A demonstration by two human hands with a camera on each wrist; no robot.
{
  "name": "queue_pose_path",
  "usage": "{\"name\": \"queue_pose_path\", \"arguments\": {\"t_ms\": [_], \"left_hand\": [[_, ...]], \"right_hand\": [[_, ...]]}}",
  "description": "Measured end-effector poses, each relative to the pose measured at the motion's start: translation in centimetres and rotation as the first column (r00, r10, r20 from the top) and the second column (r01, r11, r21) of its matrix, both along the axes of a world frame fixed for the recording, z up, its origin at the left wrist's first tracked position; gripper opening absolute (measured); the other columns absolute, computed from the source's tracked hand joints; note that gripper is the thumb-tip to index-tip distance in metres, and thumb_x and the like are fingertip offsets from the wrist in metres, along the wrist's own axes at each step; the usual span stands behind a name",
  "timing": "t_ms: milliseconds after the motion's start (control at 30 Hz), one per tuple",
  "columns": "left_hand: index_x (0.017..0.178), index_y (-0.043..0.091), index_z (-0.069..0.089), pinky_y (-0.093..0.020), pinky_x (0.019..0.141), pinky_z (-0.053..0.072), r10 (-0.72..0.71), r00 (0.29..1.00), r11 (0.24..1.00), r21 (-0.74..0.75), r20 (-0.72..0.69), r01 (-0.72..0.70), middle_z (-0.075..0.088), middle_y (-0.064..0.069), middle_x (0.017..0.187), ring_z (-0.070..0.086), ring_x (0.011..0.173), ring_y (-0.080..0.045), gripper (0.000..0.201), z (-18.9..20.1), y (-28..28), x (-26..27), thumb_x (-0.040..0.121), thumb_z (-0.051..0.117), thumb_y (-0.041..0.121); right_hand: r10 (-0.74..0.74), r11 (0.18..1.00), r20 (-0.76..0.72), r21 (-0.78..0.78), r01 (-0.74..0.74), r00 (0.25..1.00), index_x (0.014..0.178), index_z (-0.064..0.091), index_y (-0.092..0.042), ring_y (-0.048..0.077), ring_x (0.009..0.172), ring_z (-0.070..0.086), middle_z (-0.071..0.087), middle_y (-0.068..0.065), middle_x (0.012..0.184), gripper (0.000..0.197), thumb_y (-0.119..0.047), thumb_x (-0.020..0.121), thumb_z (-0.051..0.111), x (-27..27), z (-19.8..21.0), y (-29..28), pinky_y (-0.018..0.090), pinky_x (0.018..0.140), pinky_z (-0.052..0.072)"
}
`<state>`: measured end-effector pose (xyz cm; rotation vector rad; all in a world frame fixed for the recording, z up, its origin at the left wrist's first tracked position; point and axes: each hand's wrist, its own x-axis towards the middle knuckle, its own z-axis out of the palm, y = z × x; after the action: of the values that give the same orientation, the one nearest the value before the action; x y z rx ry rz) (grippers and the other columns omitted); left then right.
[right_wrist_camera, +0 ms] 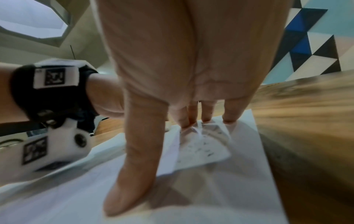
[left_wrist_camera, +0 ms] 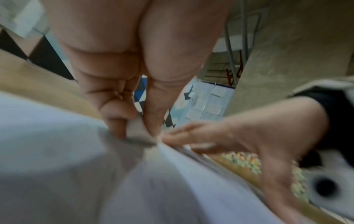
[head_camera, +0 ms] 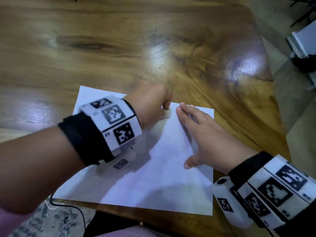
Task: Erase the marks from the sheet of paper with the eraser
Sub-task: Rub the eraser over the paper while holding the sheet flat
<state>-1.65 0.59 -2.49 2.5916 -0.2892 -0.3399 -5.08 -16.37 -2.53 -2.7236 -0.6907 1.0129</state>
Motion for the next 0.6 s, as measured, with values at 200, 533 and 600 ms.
{"name": "queue_pose_path", "arguments": {"t_ms": [200,533,600], "left_hand": [[0.061,0.019,0.057,-0.019,0.054,0.028,-0.322,0.934,0.946,-0.091,-0.157,0.311,0.042,0.009,0.062,0.045,0.061,-0.012,0.015,-0.7,0.8,-6.7,0.074,0.06,0.014],[0.063,0.013,0.061,-0.025,0.055,0.033,-0.236,0.972,0.97,-0.055,0.015,0.236,0.056,-0.002,0.066,0.051,0.061,-0.02,0.008,-0.9,1.5,-4.4,0.07,0.057,0.016],[0.069,0.015,0.064,-0.02,0.061,0.041,-0.304,0.942,0.952,-0.089,-0.143,0.293,0.056,0.005,0.071,0.052,0.062,-0.011,0.005,-0.8,1.6,-6.3,0.072,0.06,0.013]], "right_hand": [[0.001,1.0,0.006,0.018,-0.002,1.0,0.147,-0.015,-0.027,-0.001,0.139,-0.017,-0.022,-0.02,0.152,0.133,-0.032,0.06,0.085,0.0,-0.3,-0.2,0.01,0.106,-0.001],[-0.004,1.0,0.004,0.017,0.004,1.0,0.147,-0.015,-0.027,0.0,0.139,-0.017,-0.022,-0.02,0.151,0.132,-0.032,0.061,0.085,-0.1,0.0,-0.1,0.011,0.107,-0.001],[-0.012,1.0,-0.001,0.024,0.012,1.0,0.148,-0.014,-0.027,0.0,0.139,-0.017,-0.021,-0.021,0.152,0.131,-0.031,0.062,0.085,-0.1,0.0,-0.2,0.011,0.106,0.0]]}}
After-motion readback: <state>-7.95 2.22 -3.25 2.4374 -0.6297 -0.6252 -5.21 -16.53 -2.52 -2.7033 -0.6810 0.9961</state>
